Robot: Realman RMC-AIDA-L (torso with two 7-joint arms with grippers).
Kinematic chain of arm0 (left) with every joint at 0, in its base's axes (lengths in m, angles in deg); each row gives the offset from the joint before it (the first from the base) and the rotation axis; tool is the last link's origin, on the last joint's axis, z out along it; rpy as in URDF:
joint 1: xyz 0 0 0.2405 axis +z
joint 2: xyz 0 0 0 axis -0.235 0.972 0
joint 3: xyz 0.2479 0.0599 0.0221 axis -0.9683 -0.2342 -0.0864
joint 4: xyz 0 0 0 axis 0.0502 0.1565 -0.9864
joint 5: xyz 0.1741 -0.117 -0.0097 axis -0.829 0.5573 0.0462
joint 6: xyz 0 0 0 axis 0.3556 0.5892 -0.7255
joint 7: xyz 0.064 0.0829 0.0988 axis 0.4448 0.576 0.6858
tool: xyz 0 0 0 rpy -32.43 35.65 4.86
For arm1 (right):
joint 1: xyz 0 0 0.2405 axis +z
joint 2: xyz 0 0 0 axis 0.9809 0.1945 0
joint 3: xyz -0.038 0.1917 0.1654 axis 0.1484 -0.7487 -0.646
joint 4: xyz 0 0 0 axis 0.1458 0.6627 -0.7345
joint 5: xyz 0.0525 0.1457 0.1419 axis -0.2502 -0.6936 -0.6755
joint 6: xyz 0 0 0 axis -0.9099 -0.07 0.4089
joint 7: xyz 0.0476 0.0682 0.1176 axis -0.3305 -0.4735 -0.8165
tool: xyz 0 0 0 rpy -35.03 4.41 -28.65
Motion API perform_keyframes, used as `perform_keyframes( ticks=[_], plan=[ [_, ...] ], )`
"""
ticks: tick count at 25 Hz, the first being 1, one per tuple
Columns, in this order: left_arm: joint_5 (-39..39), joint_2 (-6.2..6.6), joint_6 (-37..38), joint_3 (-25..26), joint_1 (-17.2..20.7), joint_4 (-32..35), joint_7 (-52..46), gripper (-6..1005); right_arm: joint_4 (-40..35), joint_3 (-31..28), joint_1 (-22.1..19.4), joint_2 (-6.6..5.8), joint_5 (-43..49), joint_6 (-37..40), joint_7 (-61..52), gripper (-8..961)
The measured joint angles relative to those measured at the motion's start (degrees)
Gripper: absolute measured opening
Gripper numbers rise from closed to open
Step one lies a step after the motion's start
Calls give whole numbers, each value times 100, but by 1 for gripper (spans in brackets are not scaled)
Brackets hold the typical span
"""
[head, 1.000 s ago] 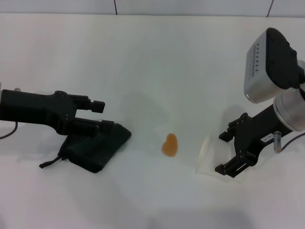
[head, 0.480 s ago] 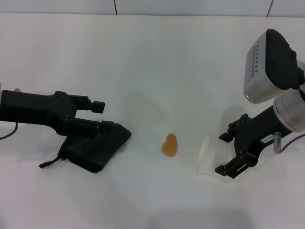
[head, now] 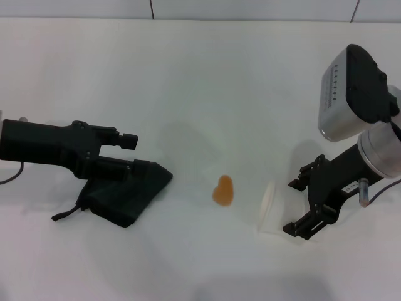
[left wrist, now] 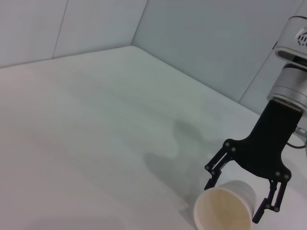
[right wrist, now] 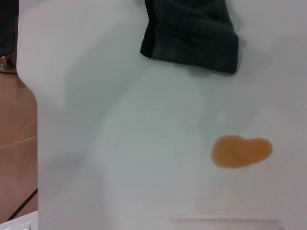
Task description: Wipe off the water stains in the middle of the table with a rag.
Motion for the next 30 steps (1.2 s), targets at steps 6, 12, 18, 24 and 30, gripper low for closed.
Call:
perform_keyframes(
  ticks=[6, 12, 18, 24, 30],
  plan=[
    [0, 0, 0, 7, 0, 3, 6, 787, 17, 7, 0, 0, 0, 0, 0, 841],
    [0, 0, 0, 6, 0, 0, 7, 787, 58, 15, -1, -5, -1, 1, 0, 832],
    [0, 0, -1, 13, 0, -8, 7, 787, 63, 54, 0, -9, 1, 14, 0, 799],
    [0, 0, -6, 19, 0, -9, 7, 787, 49, 68, -1, -9, 2, 36, -8, 750],
    [0, 0, -9, 24, 0, -9, 7, 786, -34, 68, 32, -9, -37, 128, -9, 714]
  ],
)
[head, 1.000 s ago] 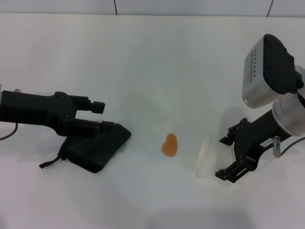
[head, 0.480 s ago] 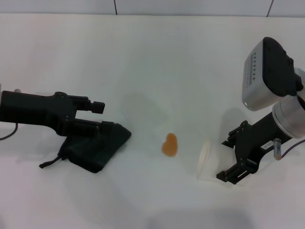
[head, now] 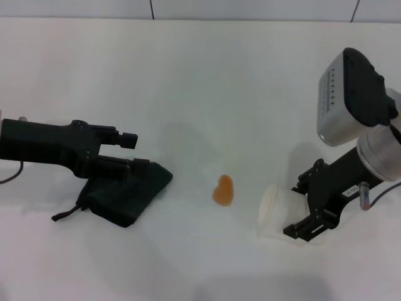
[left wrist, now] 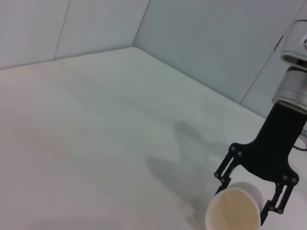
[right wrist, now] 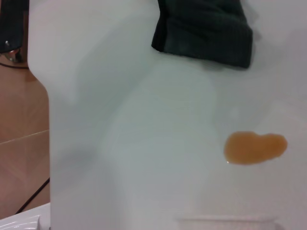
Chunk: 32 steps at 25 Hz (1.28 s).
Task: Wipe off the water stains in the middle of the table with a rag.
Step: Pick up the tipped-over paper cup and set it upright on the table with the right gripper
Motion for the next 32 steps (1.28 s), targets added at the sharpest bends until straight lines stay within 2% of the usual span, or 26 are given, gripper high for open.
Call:
perform_keyframes(
  ticks=[10, 24, 29, 32],
  plan=[
    [2, 0, -16, 12, 5, 24, 23, 786, -209, -399, 44, -9, -22, -40, 60, 676],
    [39, -21, -258, 29, 9, 21, 153, 786, 141, -899, -19, -16, -46, -1107, 406, 668],
    [49, -29, -322, 35, 9, 25, 232, 786, 317, -1075, -103, -20, -301, -1359, 541, 667],
    [53, -45, -381, 41, 9, 28, 315, 786, 485, -1448, -272, -20, -930, -1502, 926, 667]
  ],
)
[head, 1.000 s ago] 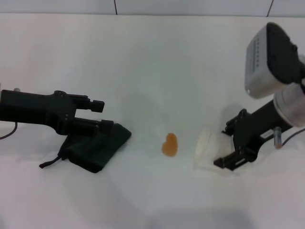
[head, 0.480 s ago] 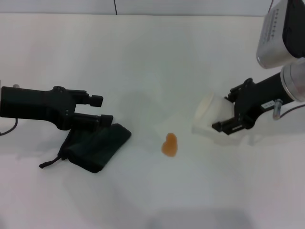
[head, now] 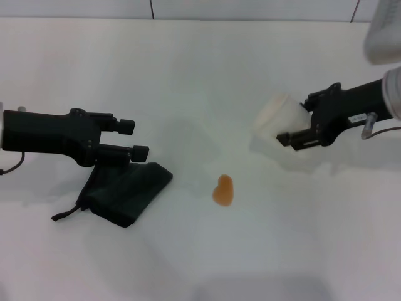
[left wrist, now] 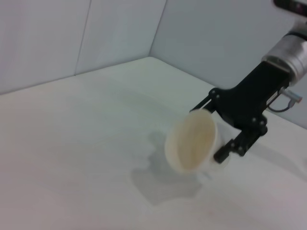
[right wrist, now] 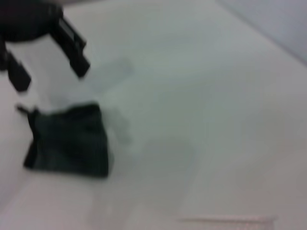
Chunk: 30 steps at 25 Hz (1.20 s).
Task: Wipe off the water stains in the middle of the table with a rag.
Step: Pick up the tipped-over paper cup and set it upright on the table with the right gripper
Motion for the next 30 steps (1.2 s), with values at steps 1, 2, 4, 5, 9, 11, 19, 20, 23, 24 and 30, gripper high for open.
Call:
perform_keyframes(
  ticks=[1, 2, 4, 5, 9, 11, 19, 20, 23, 24, 30],
  plan=[
    [0, 0, 0, 0, 0, 0, 0, 786, 0, 0, 0, 0, 0, 0, 0, 667],
    [0, -2, -5, 4, 0, 1, 21, 786, 59, -122, -36, 0, -212, -10, 135, 667],
    [0, -2, -26, 22, 0, 2, 48, 787, 253, -415, -109, 1, -709, -27, 545, 667],
    [0, -1, -36, 27, 0, 2, 65, 787, 314, -488, -128, 1, -849, -33, 667, 667],
    [1, 0, -91, 32, -7, 2, 105, 787, 945, -889, -120, -2, -1507, -177, 1318, 668],
    [0, 4, -116, 32, -9, 2, 127, 787, 1045, -898, -105, -2, -1561, -215, 1390, 668],
    [-16, -19, -179, 32, -16, -10, 267, 787, 1862, -911, -38, -14, -2480, -670, 2346, 668],
    [-16, -23, -193, 32, -9, -18, 283, 787, 1946, -912, -31, -17, -2583, -700, 2438, 668],
    [-17, -45, -227, 32, 11, -35, 329, 787, 2233, -927, -9, -19, -2834, -775, 2754, 668],
    [-21, -57, -227, 32, 24, -36, 342, 787, 2360, -943, -7, -18, -2918, -799, 2910, 668],
    [-27, -100, -227, 29, 51, -35, 382, 787, 3191, -985, 17, -12, -3626, -857, 3809, 667]
  ],
)
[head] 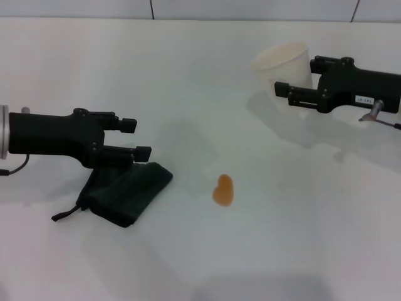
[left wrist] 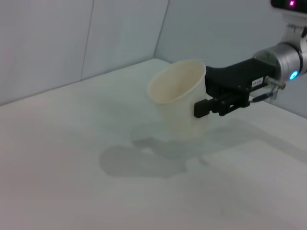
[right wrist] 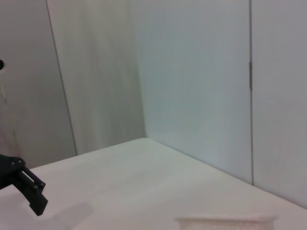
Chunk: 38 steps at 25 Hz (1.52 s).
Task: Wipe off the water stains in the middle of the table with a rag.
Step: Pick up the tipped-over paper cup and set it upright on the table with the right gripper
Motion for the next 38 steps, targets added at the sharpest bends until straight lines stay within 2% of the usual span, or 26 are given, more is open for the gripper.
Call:
perform_keyframes(
  ticks=[7, 19, 38],
  plan=[
    [-5, -48, 1, -17, 17, -4, 65, 787, 741, -11, 4, 12, -457, -120, 800, 666],
    [-8, -68, 21, -24, 37, 32, 75, 786, 1420, -10, -2, 24, -655, -253, 1537, 667],
    [-8, -65, 20, -24, 37, 34, 86, 786, 1503, -10, -98, 32, -742, -139, 1715, 666]
  ],
)
